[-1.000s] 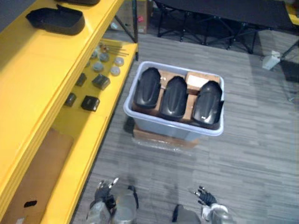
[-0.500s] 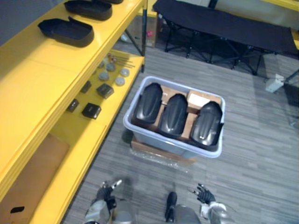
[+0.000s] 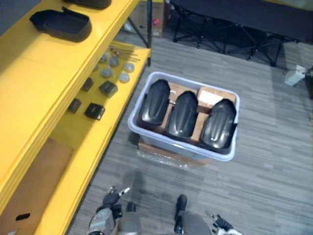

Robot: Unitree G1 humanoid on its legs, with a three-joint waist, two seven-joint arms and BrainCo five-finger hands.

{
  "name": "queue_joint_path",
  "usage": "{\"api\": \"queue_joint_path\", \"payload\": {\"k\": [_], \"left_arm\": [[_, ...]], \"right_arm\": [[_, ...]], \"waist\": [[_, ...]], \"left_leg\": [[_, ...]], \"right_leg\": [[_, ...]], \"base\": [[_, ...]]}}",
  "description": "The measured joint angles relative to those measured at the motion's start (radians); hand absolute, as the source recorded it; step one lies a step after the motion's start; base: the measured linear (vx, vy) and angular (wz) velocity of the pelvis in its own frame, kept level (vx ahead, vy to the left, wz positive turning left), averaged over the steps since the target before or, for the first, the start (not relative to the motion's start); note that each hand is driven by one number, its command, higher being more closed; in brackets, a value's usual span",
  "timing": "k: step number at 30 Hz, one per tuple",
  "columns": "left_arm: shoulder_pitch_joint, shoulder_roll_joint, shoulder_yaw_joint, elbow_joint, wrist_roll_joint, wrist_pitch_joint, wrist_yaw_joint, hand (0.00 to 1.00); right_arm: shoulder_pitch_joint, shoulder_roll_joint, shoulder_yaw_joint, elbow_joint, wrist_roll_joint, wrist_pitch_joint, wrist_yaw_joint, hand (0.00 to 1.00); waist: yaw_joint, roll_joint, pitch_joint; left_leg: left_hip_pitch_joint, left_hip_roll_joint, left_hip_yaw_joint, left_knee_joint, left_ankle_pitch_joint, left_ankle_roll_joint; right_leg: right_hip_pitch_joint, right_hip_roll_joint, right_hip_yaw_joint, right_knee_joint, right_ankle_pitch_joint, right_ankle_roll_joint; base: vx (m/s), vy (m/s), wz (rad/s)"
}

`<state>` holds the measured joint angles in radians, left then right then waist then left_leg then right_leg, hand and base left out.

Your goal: Walk over and take plastic housings, then place them on the shelf

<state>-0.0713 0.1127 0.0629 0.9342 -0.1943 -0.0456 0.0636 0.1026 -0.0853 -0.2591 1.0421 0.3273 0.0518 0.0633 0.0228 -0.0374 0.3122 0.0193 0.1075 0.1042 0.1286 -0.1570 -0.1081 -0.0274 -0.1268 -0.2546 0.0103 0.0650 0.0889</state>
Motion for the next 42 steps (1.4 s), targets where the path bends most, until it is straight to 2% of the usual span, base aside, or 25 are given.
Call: {"api": "queue_joint_path", "payload": {"k": [4, 7, 8, 9, 10, 11, 12, 13, 14, 15, 17, 18, 19, 20, 21, 22, 25, 26, 33, 37, 40, 41, 42], "left_arm": [[0.0, 0.008, 0.004, -0.002, 0.002, 0.047, 0.005, 0.0], [0.031, 0.0, 0.065, -0.001, -0.101, 0.049, 0.031, 0.0], [0.058, -0.011, 0.107, 0.0, -0.122, 0.049, 0.041, 0.0], [0.101, -0.029, 0.152, -0.003, -0.123, 0.043, 0.044, 0.0], [0.135, -0.047, 0.179, -0.003, -0.123, 0.036, 0.043, 0.0], [0.154, -0.057, 0.196, -0.002, -0.123, 0.032, 0.043, 0.0], [0.196, -0.073, 0.228, -0.003, -0.123, 0.024, 0.042, 0.0], [0.211, -0.086, 0.242, -0.003, -0.121, 0.021, 0.04, 0.0], [0.209, -0.09, 0.242, -0.004, -0.12, 0.02, 0.039, 0.0], [0.217, -0.101, 0.242, -0.004, -0.118, 0.014, 0.035, 0.0], [0.22, -0.104, 0.24, -0.004, -0.11, -0.001, 0.027, 0.0], [0.217, -0.104, 0.239, -0.009, -0.11, -0.009, 0.018, 0.0], [0.202, -0.1, 0.239, -0.014, -0.103, -0.016, 0.009, 0.0], [0.19, -0.098, 0.238, -0.022, -0.101, -0.019, 0.007, 0.0], [0.158, -0.086, 0.226, -0.053, -0.1, -0.035, 0.006, 0.0], [0.124, -0.076, 0.196, -0.077, -0.1, -0.057, 0.005, 0.0], [0.086, -0.079, 0.149, -0.113, -0.11, -0.086, 0.003, 0.0], [0.09, -0.043, 0.032, -0.091, -0.114, -0.06, 0.043, 0.0], [0.101, -0.043, 0.035, -0.091, -0.114, -0.06, 0.04, 0.0], [0.113, -0.044, 0.033, -0.089, -0.11, -0.062, 0.018, 0.0], [0.113, -0.037, 0.022, -0.089, -0.112, -0.073, 0.015, 0.0], [0.111, -0.028, 0.007, -0.089, -0.123, -0.073, 0.014, 0.0], [0.111, -0.013, -0.01, -0.089, -0.146, -0.074, 0.009, 0.0]], "right_arm": [[0.018, 0.015, -0.014, 0.012, 0.004, -0.006, 0.0, 0.0], [0.009, 0.015, -0.013, 0.016, 0.001, -0.01, 0.0, 0.0], [0.01, 0.013, -0.011, 0.014, 0.002, -0.012, -0.001, 0.0], [0.016, 0.002, -0.002, 0.004, 0.003, -0.014, -0.001, 0.0], [0.026, -0.012, 0.007, -0.011, 0.003, -0.018, 0.0, 0.0], [0.03, -0.018, 0.007, -0.017, 0.002, -0.022, 0.0, 0.0], [0.034, -0.017, 0.006, -0.023, 0.003, -0.03, 0.001, 0.0], [0.037, -0.009, 0.006, -0.044, 0.001, -0.034, 0.002, 0.0], [0.041, -0.01, 0.005, -0.048, -0.001, -0.035, 0.002, 0.0], [0.033, -0.016, -0.006, -0.053, -0.009, -0.038, 0.003, 0.0], [0.01, -0.015, -0.027, -0.053, -0.031, -0.047, 0.003, 0.0], [0.002, -0.015, -0.04, -0.054, -0.054, -0.052, 0.003, 0.0], [-0.006, -0.014, -0.051, -0.056, -0.073, -0.055, 0.001, 0.0], [-0.007, -0.007, -0.05, -0.058, -0.076, -0.056, 0.001, 0.0], [-0.013, 0.012, -0.048, -0.061, -0.077, -0.056, 0.001, 0.0], [-0.007, 0.019, -0.048, -0.063, -0.077, -0.055, 0.001, 0.0], [-0.003, 0.014, -0.042, -0.076, -0.094, -0.056, 0.002, 0.0], [-0.03, 0.014, 0.028, -0.044, -0.106, -0.077, 0.0, 0.0], [-0.037, 0.014, 0.028, -0.045, -0.104, -0.076, -0.001, 0.0], [-0.051, 0.02, 0.055, -0.046, -0.105, -0.083, 0.0, 0.0], [-0.082, 0.016, 0.169, -0.095, -0.152, -0.134, 0.027, 0.0], [-0.094, 0.008, 0.22, -0.126, -0.199, -0.167, 0.048, 0.0], [-0.113, -0.008, 0.295, -0.177, -0.271, -0.222, 0.083, 0.0]], "waist": [[-0.014, 0.001, -0.001], [-0.008, 0.001, -0.002], [-0.004, 0.003, 0.0], [0.004, 0.023, 0.009], [0.011, 0.049, 0.011], [0.016, 0.058, 0.013], [0.023, 0.054, 0.012], [0.022, 0.049, 0.01], [0.024, 0.054, 0.009], [0.026, 0.066, 0.002], [0.029, 0.066, 0.002], [0.029, 0.071, 0.0], [0.03, 0.072, -0.005], [0.032, 0.06, -0.007], [0.038, 0.027, -0.001], [0.044, 0.006, 0.0], [0.044, 0.002, -0.003], [0.062, -0.011, -0.005], [0.068, -0.012, -0.006], [0.073, -0.015, -0.007], [0.074, -0.02, -0.002], [0.073, -0.019, 0.006], [0.074, -0.021, 0.013]], "left_leg": [[0.053, 0.0, 0.046, -0.004, -0.002, -0.001], [0.015, 0.018, 0.082, 0.124, -0.031, -0.025], [-0.038, 0.042, 0.096, 0.262, -0.033, -0.027], [-0.087, 0.081, 0.098, 0.436, -0.032, -0.027], [-0.123, 0.113, 0.093, 0.549, -0.019, -0.025], [-0.14, 0.13, 0.092, 0.606, 0.003, -0.025], [-0.189, 0.146, 0.089, 0.717, 0.106, -0.019], [-0.204, 0.146, 0.094, 0.712, 0.05, -0.011], [-0.205, 0.145, 0.096, 0.701, 0.033, -0.01], [-0.217, 0.136, 0.101, 0.632, -0.011, -0.01], [-0.206, 0.102, 0.128, 0.464, -0.013, -0.005], [-0.185, 0.086, 0.145, 0.329, 0.048, -0.001], [-0.152, 0.071, 0.17, 0.243, 0.037, 0.022], [-0.145, 0.056, 0.169, 0.204, 0.038, 0.023], [-0.145, 0.023, 0.164, 0.146, 0.065, 0.042], [-0.146, -0.007, 0.156, 0.107, 0.087, 0.052], [-0.137, -0.038, 0.148, 0.076, 0.101, 0.066], [-0.159, -0.086, 0.057, 0.054, 0.137, 0.081], [-0.161, -0.087, 0.063, 0.049, 0.137, 0.082], [-0.2, -0.098, 0.041, 0.055, 0.14, 0.086], [-0.25, -0.114, 0.009, 0.06, 0.154, 0.096], [-0.258, -0.121, -0.005, 0.062, 0.157, 0.099], [-0.269, -0.126, -0.023, 0.073, 0.158, 0.1]], "right_leg": [[0.045, 0.003, 0.025, -0.026, 0.0, 0.0], [0.031, 0.01, 0.072, -0.013, -0.024, -0.016], [0.026, 0.01, 0.083, 0.014, -0.048, -0.036], [0.033, 0.024, 0.095, 0.057, -0.081, -0.044], [0.037, 0.042, 0.109, 0.088, -0.104, -0.034], [0.041, 0.045, 0.118, 0.102, -0.118, -0.033], [0.063, 0.037, 0.127, 0.111, -0.137, -0.04], [0.078, 0.032, 0.127, 0.105, -0.14, -0.043], [0.081, 0.032, 0.126, 0.103, -0.141, -0.043], [0.087, 0.031, 0.123, 0.103, -0.136, -0.037], [0.093, 0.02, 0.119, 0.104, -0.131, -0.029], [0.093, 0.021, 0.115, 0.102, -0.134, -0.016], [0.089, 0.018, 0.111, 0.098, -0.133, 0.0], [0.081, 0.01, 0.102, 0.092, -0.13, 0.004], [0.074, -0.007, 0.082, 0.077, -0.124, 0.014], [0.068, -0.028, 0.062, 0.072, -0.121, 0.019], [0.069, -0.049, 0.058, 0.068, -0.116, 0.029], [0.087, -0.061, 0.008, 0.029, -0.11, 0.024], [0.077, -0.067, 0.005, 0.04, -0.108, 0.029], [0.032, -0.081, -0.012, 0.093, -0.137, 0.038], [-0.014, -0.093, -0.027, 0.149, -0.155, 0.046], [-0.016, -0.099, -0.043, 0.162, -0.155, 0.049], [-0.012, -0.1, -0.052, 0.164, -0.156, 0.048]], "base": [[0.09, 0.031, -0.24], [0.05, 0.007, -0.46], [0.02, -0.041, -0.46], [0.03, -0.042, -0.52], [0.06, -0.014, -0.48], [0.08, -0.02, -0.37], [0.13, -0.052, -0.17], [0.09, -0.058, -0.06], [0.13, -0.047, 0.07], [0.12, 0.013, 0.03], [0.12, 0.056, 0.04], [0.08, 0.124, 0.07], [0.07, 0.136, 0.12], [0.04, 0.118, 0.27], [0.03, 0.083, 0.4], [0.02, 0.056, 0.39], [0.0, 0.059, 0.18], [0.0, 0.037, 0.02], [0.0, 0.0, -0.02], [-0.01, 0.001, 0.18], [0.0, -0.004, 0.35], [0.02, 0.002, 0.48], [0.0, 0.008, 0.42]]}}
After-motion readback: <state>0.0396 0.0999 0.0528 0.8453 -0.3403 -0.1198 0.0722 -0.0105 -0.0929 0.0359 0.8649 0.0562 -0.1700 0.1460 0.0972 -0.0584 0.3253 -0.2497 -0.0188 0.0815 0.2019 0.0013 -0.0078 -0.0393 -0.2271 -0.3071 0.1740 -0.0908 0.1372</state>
